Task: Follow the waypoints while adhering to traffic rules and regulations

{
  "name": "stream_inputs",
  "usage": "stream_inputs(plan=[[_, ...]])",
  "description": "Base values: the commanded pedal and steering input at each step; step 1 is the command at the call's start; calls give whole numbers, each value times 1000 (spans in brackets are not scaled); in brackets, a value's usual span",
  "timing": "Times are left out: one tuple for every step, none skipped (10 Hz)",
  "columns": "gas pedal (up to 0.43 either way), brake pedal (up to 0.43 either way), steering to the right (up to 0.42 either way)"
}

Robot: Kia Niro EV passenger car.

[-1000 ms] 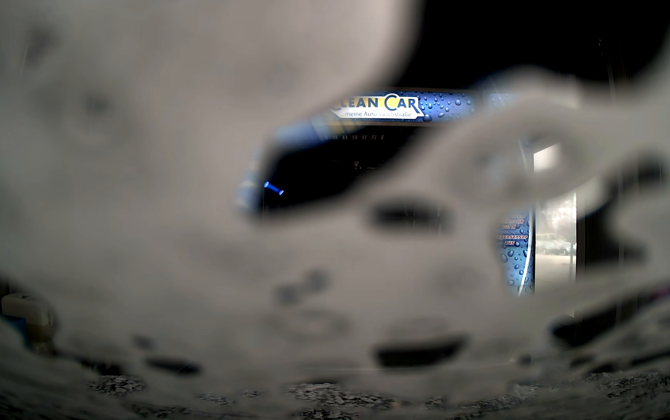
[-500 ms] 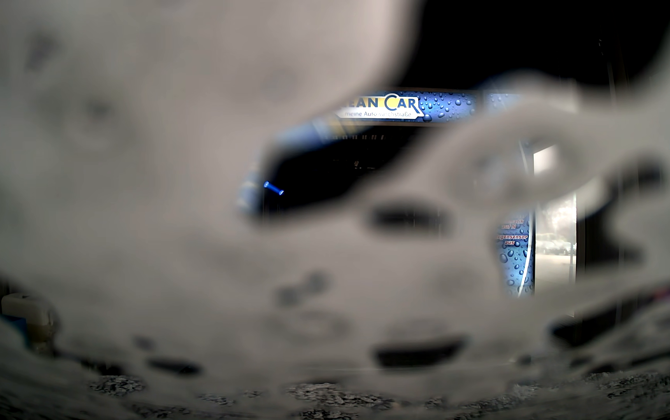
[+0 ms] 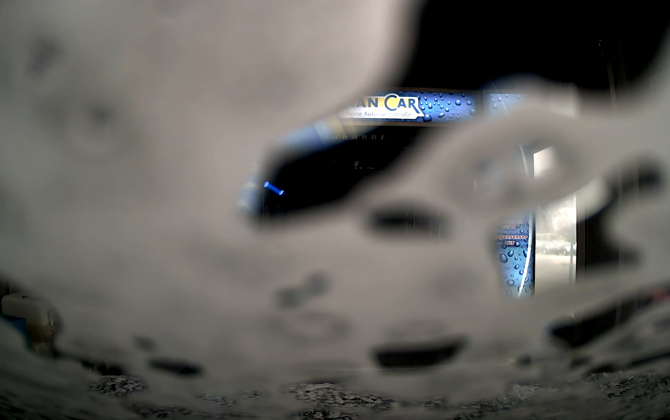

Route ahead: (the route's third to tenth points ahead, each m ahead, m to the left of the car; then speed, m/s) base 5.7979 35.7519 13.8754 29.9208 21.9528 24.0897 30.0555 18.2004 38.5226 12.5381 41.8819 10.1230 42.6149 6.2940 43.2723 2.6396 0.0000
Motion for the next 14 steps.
stream_inputs(plan=[[0,0,-14],[0,6,-14],[0,0,-14],[0,0,-14],[0,0,-14],[0,0,-15],[0,0,-15],[0,0,-14],[0,0,-15],[0,0,-15],[0,0,-15],[0,0,-15],[0,0,-14],[0,0,-14]])
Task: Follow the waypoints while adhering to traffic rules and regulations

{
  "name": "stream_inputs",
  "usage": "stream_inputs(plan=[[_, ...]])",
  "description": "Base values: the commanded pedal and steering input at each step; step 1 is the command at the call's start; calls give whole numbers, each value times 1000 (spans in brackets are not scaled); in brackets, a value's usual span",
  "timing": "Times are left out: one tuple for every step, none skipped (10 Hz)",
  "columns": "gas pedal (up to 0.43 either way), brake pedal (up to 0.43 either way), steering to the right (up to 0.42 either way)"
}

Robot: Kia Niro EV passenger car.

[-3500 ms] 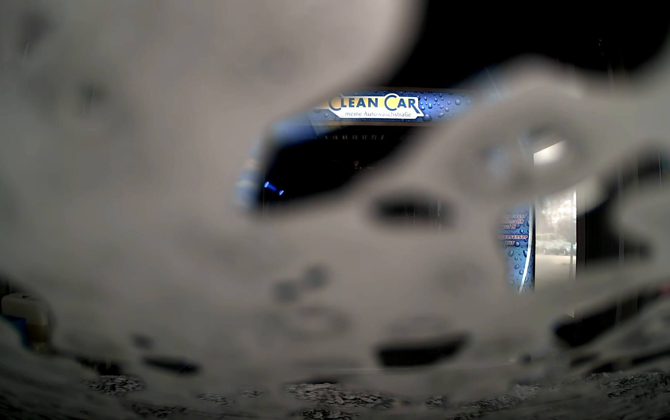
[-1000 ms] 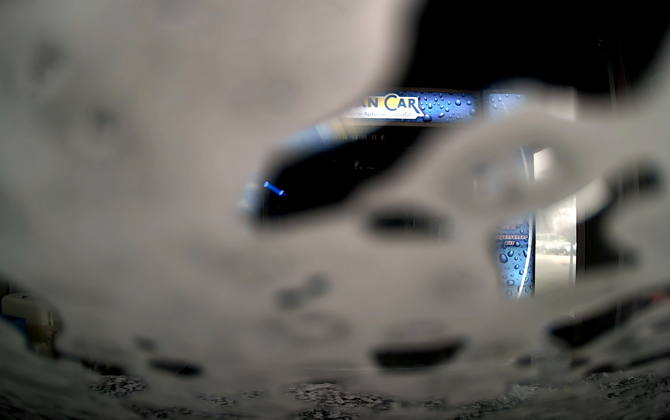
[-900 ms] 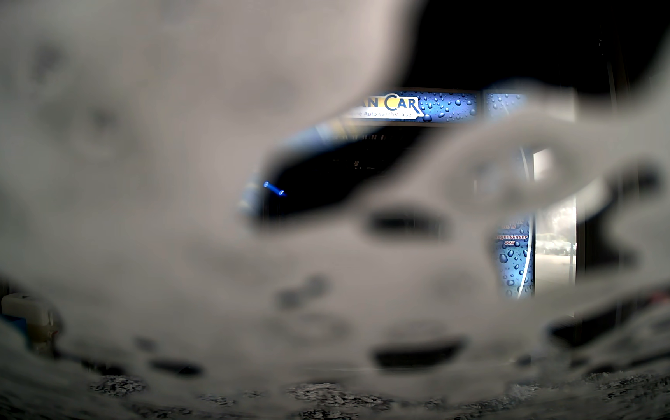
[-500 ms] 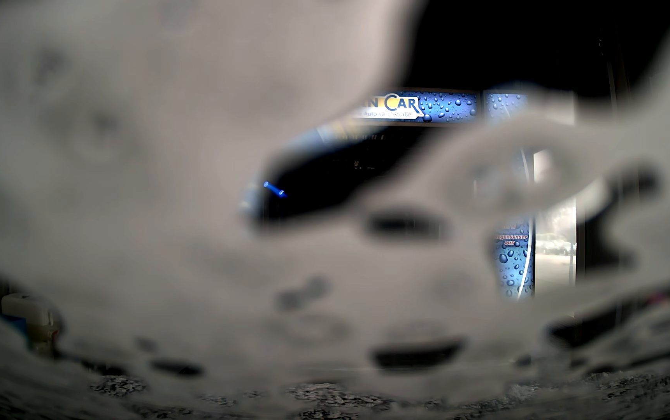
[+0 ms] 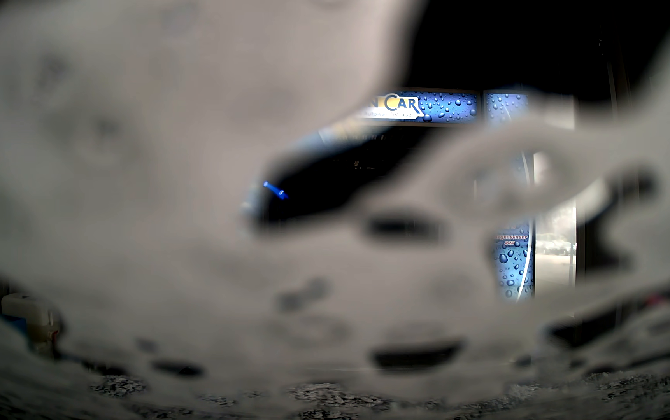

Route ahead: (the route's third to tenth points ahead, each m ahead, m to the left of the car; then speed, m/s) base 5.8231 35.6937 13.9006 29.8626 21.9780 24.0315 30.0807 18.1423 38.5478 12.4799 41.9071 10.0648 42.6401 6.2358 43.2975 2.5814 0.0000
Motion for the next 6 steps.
stream_inputs(plan=[[0,6,-14],[0,6,-14],[0,0,-14],[0,0,-15],[0,0,-14],[0,0,-14]])
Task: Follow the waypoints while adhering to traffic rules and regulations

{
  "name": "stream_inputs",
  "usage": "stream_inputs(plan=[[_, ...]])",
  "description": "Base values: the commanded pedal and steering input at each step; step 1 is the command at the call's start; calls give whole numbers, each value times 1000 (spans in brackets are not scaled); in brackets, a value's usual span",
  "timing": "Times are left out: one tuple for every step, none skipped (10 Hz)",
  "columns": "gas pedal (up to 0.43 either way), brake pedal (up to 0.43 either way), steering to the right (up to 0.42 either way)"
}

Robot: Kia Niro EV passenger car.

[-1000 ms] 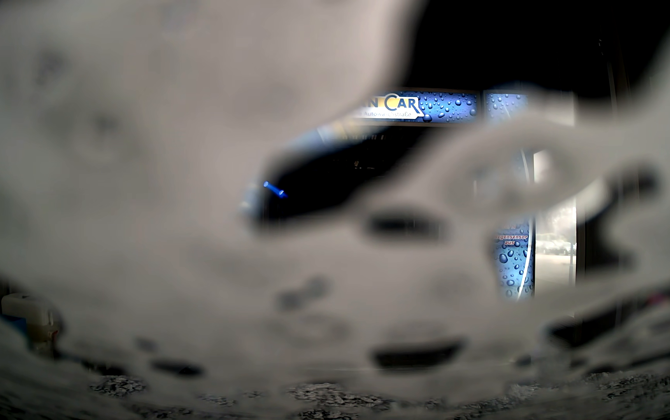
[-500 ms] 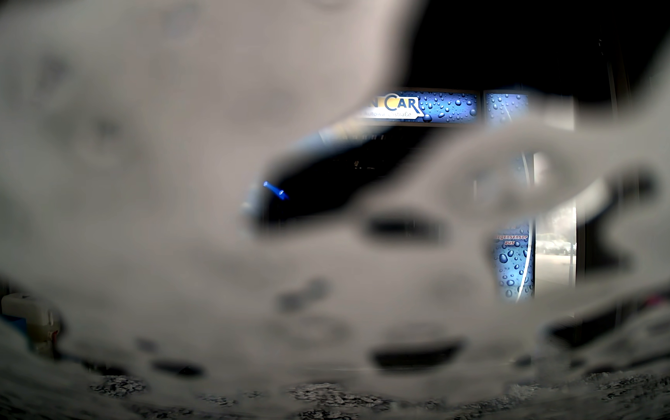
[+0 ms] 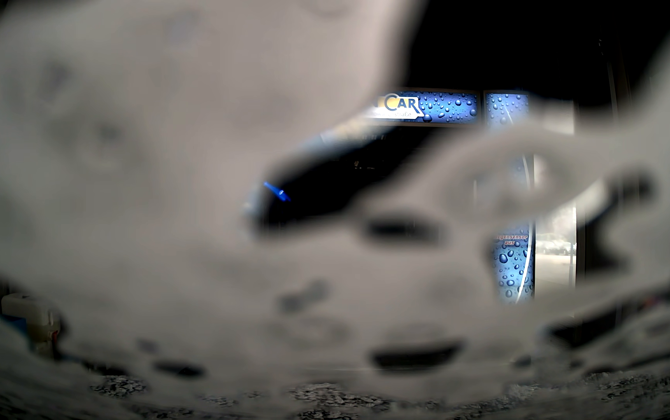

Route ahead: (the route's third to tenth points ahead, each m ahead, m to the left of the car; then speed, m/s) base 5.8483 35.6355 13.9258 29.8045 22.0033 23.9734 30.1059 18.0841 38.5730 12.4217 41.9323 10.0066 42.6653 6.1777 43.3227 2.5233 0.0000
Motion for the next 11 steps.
stream_inputs(plan=[[0,6,-14],[0,0,-14],[0,0,-15],[0,0,-15],[0,0,-14],[0,0,-15],[0,0,-14],[0,0,-15],[0,0,-14],[0,0,-14],[0,0,-15]])
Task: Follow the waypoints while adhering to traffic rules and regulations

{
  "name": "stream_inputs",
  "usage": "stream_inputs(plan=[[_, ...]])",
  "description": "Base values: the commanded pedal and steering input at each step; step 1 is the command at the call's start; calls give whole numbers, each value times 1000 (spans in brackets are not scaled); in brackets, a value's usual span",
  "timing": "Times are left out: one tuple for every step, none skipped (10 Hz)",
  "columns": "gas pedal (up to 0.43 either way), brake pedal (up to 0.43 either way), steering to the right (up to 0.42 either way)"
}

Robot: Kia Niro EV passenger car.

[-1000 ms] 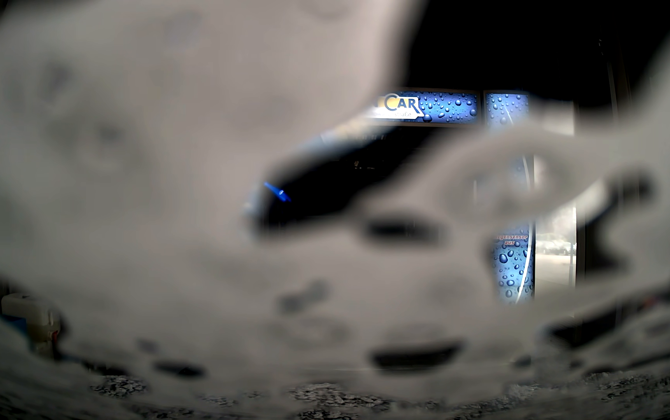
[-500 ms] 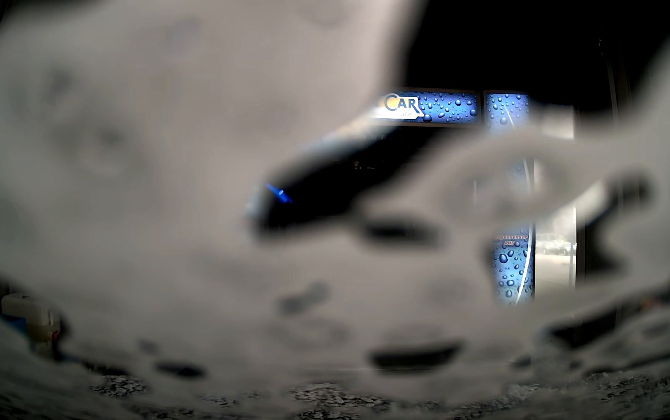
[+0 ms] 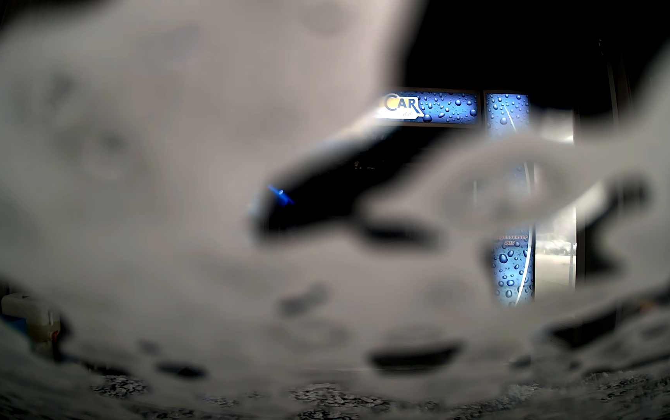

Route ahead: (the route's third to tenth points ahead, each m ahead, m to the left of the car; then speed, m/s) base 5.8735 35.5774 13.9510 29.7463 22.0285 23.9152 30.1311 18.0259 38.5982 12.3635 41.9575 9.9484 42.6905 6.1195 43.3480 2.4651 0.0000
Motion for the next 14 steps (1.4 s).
stream_inputs(plan=[[0,0,-15],[0,0,-14],[0,0,-14],[0,0,-14],[0,0,-15],[0,0,-14],[0,0,-14],[0,0,-14],[0,0,-15],[0,0,-14],[0,0,-14],[0,0,-14],[0,0,-14],[0,0,-14]])
